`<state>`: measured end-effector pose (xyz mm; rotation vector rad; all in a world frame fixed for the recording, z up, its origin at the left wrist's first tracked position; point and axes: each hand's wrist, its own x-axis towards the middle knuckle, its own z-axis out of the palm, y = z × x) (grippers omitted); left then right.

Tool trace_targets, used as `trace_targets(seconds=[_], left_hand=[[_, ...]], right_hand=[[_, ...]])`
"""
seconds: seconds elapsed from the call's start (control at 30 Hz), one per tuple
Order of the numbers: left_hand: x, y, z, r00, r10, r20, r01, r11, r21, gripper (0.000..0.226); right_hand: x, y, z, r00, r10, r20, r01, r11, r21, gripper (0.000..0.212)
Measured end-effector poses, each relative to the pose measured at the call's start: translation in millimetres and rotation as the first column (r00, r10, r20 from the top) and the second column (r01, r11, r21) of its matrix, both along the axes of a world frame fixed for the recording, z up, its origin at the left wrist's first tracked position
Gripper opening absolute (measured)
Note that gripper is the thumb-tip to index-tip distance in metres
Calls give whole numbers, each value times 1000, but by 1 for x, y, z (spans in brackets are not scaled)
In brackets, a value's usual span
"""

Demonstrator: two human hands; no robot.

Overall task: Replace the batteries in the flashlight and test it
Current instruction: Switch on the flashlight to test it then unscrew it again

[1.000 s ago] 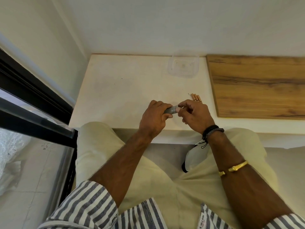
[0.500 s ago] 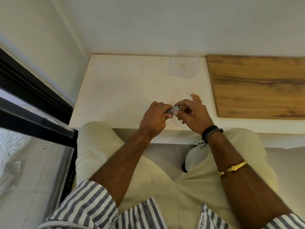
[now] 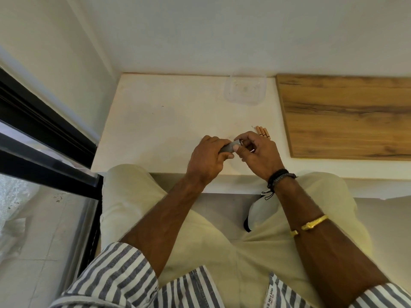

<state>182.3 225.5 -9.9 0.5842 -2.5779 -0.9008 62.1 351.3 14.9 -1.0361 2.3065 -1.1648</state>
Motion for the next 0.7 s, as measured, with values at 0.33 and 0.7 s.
trace_targets(seconds=[0.33,0.7], left_hand=[[2,-1,3,975,175,-141,-143,967,211,41],[3,-17,15,885,463,-46,90,-73,993,96]], right_hand=[[18,-17,-13,604,-163,780,505,835,-216,23],[5,-13,-6,19,339,941,815,540,-211,27]])
